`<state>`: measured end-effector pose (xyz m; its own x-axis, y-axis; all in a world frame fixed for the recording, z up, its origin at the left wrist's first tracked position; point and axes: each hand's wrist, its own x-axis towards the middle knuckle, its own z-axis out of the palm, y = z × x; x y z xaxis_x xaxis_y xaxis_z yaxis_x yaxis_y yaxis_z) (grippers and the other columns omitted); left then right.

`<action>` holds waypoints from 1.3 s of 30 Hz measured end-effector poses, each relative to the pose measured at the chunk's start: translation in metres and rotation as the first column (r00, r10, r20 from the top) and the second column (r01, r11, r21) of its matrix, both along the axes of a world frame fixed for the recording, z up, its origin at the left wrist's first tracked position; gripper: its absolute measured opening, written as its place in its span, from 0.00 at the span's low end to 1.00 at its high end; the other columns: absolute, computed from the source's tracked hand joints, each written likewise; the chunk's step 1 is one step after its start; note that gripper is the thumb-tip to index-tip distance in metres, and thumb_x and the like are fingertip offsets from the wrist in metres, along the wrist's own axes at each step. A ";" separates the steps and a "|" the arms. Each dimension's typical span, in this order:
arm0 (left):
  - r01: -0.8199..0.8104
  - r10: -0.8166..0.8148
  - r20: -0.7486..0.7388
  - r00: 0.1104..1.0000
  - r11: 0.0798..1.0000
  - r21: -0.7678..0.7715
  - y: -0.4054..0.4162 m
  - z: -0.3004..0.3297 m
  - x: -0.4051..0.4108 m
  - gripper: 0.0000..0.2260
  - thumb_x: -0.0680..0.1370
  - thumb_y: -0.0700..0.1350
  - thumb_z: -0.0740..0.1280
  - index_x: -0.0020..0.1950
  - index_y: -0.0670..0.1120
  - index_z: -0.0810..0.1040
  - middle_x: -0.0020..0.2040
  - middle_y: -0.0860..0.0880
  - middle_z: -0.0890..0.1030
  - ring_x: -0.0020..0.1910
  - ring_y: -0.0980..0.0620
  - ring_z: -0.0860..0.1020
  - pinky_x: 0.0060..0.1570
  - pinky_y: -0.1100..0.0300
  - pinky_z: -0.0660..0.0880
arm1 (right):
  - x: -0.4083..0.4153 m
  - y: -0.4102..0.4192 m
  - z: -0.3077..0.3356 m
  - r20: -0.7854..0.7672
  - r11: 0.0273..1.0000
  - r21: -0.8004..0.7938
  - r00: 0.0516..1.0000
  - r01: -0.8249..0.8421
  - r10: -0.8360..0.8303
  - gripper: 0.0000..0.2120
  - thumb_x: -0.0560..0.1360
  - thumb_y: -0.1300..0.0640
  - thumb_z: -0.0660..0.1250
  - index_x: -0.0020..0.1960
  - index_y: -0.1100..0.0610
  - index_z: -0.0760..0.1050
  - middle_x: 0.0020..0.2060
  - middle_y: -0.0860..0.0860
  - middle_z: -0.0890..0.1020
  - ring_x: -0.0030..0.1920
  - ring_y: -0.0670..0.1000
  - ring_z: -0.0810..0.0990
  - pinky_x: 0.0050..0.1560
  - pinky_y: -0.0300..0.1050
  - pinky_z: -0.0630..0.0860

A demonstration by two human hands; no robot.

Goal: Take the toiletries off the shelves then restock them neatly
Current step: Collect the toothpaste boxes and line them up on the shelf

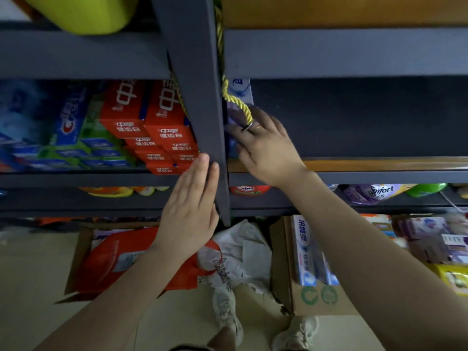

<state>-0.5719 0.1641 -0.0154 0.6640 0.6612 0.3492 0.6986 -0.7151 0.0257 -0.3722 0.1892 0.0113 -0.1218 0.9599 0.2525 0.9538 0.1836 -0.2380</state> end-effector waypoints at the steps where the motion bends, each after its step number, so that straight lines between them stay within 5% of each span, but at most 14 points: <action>1: 0.010 -0.010 0.007 1.000 1.000 -0.005 0.001 0.000 0.000 0.35 0.72 0.40 0.63 0.74 0.39 0.49 0.74 0.41 0.44 0.73 0.44 0.49 0.73 0.55 0.44 | 0.004 -0.006 -0.002 -0.084 0.999 0.030 0.996 0.032 -0.029 0.20 0.75 0.48 0.54 0.57 0.57 0.77 0.65 0.56 0.73 0.69 0.62 0.65 0.61 0.60 0.69; 4: 0.026 -0.025 0.015 1.000 0.999 -0.028 0.001 0.001 0.000 0.34 0.71 0.39 0.63 0.74 0.38 0.52 0.74 0.41 0.43 0.73 0.42 0.51 0.73 0.55 0.45 | 0.007 -0.016 0.002 -0.423 0.970 0.072 0.888 0.232 -0.180 0.14 0.73 0.49 0.65 0.47 0.62 0.73 0.56 0.58 0.74 0.59 0.60 0.71 0.50 0.54 0.75; 6: 0.035 -0.034 0.015 0.999 0.998 -0.051 0.001 0.002 -0.001 0.33 0.71 0.39 0.63 0.73 0.38 0.54 0.74 0.41 0.43 0.72 0.41 0.52 0.72 0.55 0.45 | 0.004 -0.008 0.007 -0.551 0.920 -0.003 0.767 0.391 -0.328 0.20 0.71 0.54 0.70 0.58 0.63 0.69 0.59 0.59 0.70 0.59 0.60 0.70 0.52 0.55 0.74; 8: 0.039 -0.039 0.008 0.999 0.996 -0.086 -0.001 0.005 -0.003 0.32 0.72 0.40 0.62 0.74 0.39 0.54 0.75 0.41 0.43 0.73 0.41 0.53 0.73 0.55 0.44 | 0.003 0.006 0.014 -0.588 0.867 -0.223 0.648 0.446 -0.485 0.33 0.69 0.53 0.70 0.69 0.61 0.62 0.66 0.59 0.67 0.64 0.61 0.69 0.57 0.53 0.73; 10: 0.070 -0.070 0.004 0.998 0.989 -0.127 -0.005 0.009 -0.004 0.31 0.73 0.40 0.60 0.75 0.41 0.53 0.76 0.41 0.41 0.74 0.41 0.51 0.73 0.55 0.43 | 0.004 0.013 0.019 -0.541 0.820 -0.409 0.618 0.400 -0.571 0.32 0.63 0.46 0.66 0.63 0.59 0.66 0.57 0.57 0.76 0.58 0.60 0.76 0.47 0.48 0.74; 14: 0.202 -0.188 0.075 0.979 0.931 -0.303 -0.017 0.023 0.004 0.27 0.76 0.43 0.58 0.74 0.43 0.56 0.76 0.44 0.53 0.74 0.49 0.52 0.73 0.62 0.45 | 0.005 -0.014 0.033 -0.484 0.798 -0.417 0.637 0.436 -0.601 0.25 0.65 0.43 0.70 0.53 0.59 0.70 0.48 0.53 0.79 0.46 0.55 0.79 0.41 0.44 0.75; 16: 0.213 -0.093 0.252 0.963 0.836 -0.505 -0.023 0.034 0.016 0.26 0.79 0.44 0.61 0.75 0.46 0.56 0.75 0.53 0.55 0.72 0.61 0.53 0.68 0.75 0.48 | 0.008 -0.048 0.037 -0.570 0.840 -0.345 0.618 0.418 -0.542 0.21 0.66 0.45 0.69 0.50 0.59 0.70 0.44 0.51 0.78 0.43 0.52 0.77 0.36 0.41 0.72; 18: 0.251 0.146 0.424 0.894 0.621 -0.742 -0.030 0.049 0.034 0.24 0.79 0.44 0.62 0.74 0.49 0.59 0.70 0.58 0.62 0.65 0.70 0.62 0.60 0.81 0.57 | 0.012 -0.092 0.035 -0.679 0.870 -0.354 0.545 0.343 -0.491 0.14 0.68 0.52 0.69 0.49 0.56 0.70 0.43 0.48 0.77 0.43 0.49 0.76 0.36 0.34 0.69; 20: 0.355 0.380 0.508 0.773 0.405 -0.843 -0.038 0.059 0.054 0.17 0.79 0.45 0.60 0.67 0.55 0.65 0.61 0.63 0.70 0.55 0.73 0.70 0.54 0.78 0.66 | 0.017 -0.139 0.027 -0.788 0.878 -0.443 0.388 0.184 -0.478 0.15 0.67 0.54 0.68 0.52 0.53 0.70 0.45 0.47 0.78 0.45 0.46 0.77 0.41 0.33 0.71; 22: 0.424 0.526 0.521 0.673 0.303 -0.853 -0.049 0.058 0.074 0.09 0.78 0.48 0.61 0.56 0.59 0.69 0.54 0.62 0.75 0.52 0.69 0.75 0.56 0.67 0.71 | 0.023 -0.179 0.013 -0.825 0.863 -0.504 0.276 0.033 -0.493 0.19 0.65 0.55 0.68 0.55 0.53 0.70 0.49 0.51 0.77 0.47 0.46 0.77 0.44 0.38 0.74; 25: 0.404 0.609 0.472 0.638 0.257 -0.878 -0.075 0.051 0.096 0.05 0.76 0.47 0.66 0.52 0.53 0.74 0.53 0.53 0.80 0.53 0.56 0.79 0.58 0.53 0.75 | 0.035 -0.221 -0.007 -0.762 0.813 -0.583 0.347 0.000 -0.547 0.23 0.64 0.57 0.70 0.57 0.49 0.67 0.51 0.52 0.77 0.47 0.49 0.77 0.39 0.42 0.76; 29: 0.507 0.555 0.523 0.647 0.200 -0.838 -0.118 0.049 0.115 0.15 0.74 0.32 0.67 0.53 0.50 0.73 0.50 0.53 0.81 0.49 0.58 0.80 0.46 0.66 0.76 | 0.050 -0.252 -0.023 -0.643 0.788 -0.608 0.521 0.098 -0.560 0.30 0.66 0.60 0.74 0.62 0.46 0.65 0.56 0.49 0.75 0.56 0.50 0.76 0.53 0.48 0.75; 33: 0.575 0.409 0.568 0.714 0.122 -0.809 -0.154 0.048 0.128 0.21 0.72 0.24 0.65 0.54 0.48 0.71 0.46 0.56 0.81 0.46 0.63 0.79 0.46 0.67 0.75 | 0.069 -0.272 -0.029 -0.474 0.808 -0.475 0.673 0.348 -0.568 0.24 0.68 0.58 0.74 0.60 0.59 0.69 0.55 0.54 0.73 0.58 0.54 0.72 0.46 0.42 0.66; 39: 0.582 0.495 0.527 0.691 0.052 -0.812 -0.192 0.028 0.151 0.22 0.72 0.27 0.66 0.60 0.46 0.67 0.54 0.50 0.77 0.48 0.64 0.79 0.46 0.68 0.75 | 0.090 -0.311 -0.021 -0.085 0.862 -0.045 0.857 0.506 -0.508 0.30 0.57 0.50 0.80 0.42 0.54 0.60 0.35 0.55 0.76 0.32 0.59 0.78 0.28 0.40 0.64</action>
<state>-0.4214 -0.0281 0.0125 0.6936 0.6659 -0.2747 0.0560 0.3304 0.9422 -0.2819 -0.1219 -0.0097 0.4052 0.8878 0.2181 0.8876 -0.3249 -0.3266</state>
